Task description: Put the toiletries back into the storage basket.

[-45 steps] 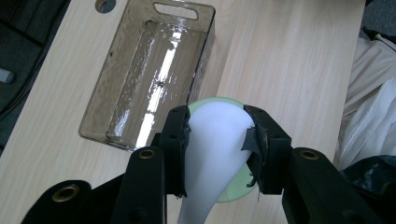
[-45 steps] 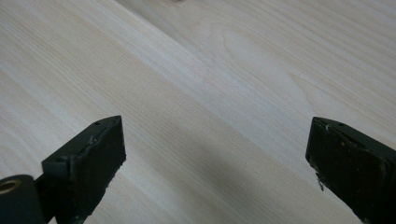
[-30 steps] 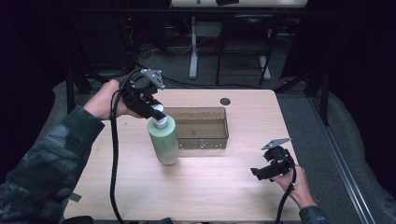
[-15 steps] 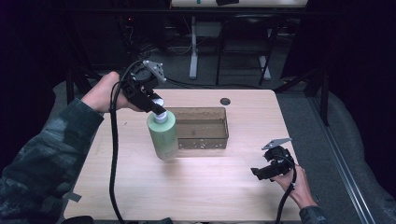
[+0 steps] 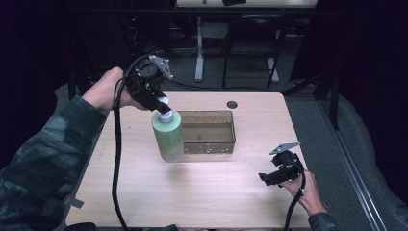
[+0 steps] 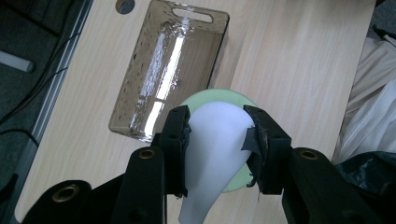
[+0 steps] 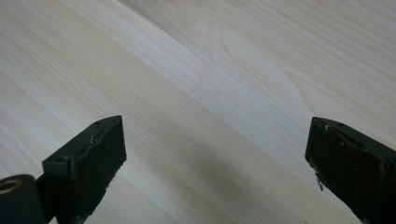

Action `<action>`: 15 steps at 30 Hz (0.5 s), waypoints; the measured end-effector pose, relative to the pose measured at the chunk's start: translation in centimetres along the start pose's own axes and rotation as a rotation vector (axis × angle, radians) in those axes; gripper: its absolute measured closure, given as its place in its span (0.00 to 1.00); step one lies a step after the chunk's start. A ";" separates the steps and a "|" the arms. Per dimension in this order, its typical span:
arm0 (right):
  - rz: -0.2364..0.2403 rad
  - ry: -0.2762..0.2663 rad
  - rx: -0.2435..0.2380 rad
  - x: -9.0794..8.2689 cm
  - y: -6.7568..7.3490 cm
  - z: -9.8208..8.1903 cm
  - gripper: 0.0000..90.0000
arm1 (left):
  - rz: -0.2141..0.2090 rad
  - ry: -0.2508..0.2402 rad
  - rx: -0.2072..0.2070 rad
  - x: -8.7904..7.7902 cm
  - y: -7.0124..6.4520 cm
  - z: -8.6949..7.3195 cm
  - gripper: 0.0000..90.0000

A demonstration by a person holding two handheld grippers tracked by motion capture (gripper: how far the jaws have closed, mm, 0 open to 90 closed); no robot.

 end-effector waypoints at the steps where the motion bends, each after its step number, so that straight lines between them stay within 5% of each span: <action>1: 0.000 0.000 0.000 0.0 0.0 0.0 0.05 | 0.000 0.001 0.000 -0.1 0.0 0.1 0.69; 15: -0.004 0.002 -0.005 0.1 0.0 0.0 0.05 | 0.013 -0.006 -0.011 -1.1 0.5 0.8 0.69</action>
Point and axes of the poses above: each handheld gripper's, and its own axes: x roughly forward along the jaws, z roughly out of its top, y roughly to its left, the point moved 6 cm from there along x, roughly forward along the jaws, and after that the axes turned 11 degrees about -z, right-handed, at the moved point
